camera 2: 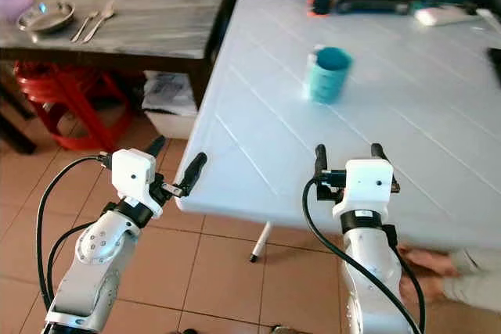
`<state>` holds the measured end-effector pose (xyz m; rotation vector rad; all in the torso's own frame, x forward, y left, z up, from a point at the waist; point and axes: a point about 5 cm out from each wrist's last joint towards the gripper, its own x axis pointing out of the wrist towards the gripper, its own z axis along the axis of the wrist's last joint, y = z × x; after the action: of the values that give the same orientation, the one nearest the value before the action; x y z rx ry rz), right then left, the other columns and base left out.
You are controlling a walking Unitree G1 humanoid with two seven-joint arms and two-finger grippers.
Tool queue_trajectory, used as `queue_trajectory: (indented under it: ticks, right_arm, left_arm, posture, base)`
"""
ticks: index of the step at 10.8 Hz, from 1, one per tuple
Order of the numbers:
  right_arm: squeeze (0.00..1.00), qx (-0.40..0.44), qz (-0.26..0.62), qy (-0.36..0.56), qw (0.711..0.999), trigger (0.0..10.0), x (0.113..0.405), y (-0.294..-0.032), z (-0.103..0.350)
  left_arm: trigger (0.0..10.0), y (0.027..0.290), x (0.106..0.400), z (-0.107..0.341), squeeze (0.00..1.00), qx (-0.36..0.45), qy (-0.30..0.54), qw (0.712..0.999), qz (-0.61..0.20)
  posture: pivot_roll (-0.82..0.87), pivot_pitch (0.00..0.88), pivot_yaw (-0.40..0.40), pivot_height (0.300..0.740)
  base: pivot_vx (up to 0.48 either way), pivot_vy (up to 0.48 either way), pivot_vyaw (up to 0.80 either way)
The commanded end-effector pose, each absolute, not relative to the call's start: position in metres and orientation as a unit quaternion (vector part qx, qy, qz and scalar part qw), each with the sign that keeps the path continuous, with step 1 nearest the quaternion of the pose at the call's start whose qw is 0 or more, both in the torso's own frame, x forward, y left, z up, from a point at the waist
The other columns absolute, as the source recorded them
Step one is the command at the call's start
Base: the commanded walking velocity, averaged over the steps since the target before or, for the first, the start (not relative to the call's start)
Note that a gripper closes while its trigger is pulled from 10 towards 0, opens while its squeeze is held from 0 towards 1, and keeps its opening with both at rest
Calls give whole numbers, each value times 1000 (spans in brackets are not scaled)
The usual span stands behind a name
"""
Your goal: Setting the table
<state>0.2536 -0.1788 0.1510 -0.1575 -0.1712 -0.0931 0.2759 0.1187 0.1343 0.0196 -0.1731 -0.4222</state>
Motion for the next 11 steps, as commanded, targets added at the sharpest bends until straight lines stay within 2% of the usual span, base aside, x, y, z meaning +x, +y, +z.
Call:
queue_trajectory:
  ticks: [1, 6, 9, 11]
  right_arm:
    - [0, -77, -51, -84, 992, 10000, 252, -180, 150]
    - [0, -79, -53, -83, 992, 10000, 251, -180, 150]
    - [0, -74, -58, -84, 992, 10000, 252, -179, 150]
    - [0, -69, -65, -86, 992, 10000, 254, -177, 152]
  left_arm:
    - [10000, 120, 274, 135, 0, 13, -87, 973, -213]
    - [10000, 119, 274, 134, 0, 13, -85, 973, -214]
    - [10000, 121, 272, 131, 0, 9, -79, 973, -218]
    - [10000, 116, 269, 129, 0, 2, -72, 964, -256]
  posture:
    - [-157, 170, 42, 740]
    - [-162, 173, 42, 740]
    - [-159, 175, 44, 740]
    - [-158, 181, 46, 740]
  base:
    - [319, 0, 0]
    - [307, 0, 0]
    - [0, 0, 0]
    - [0, 0, 0]
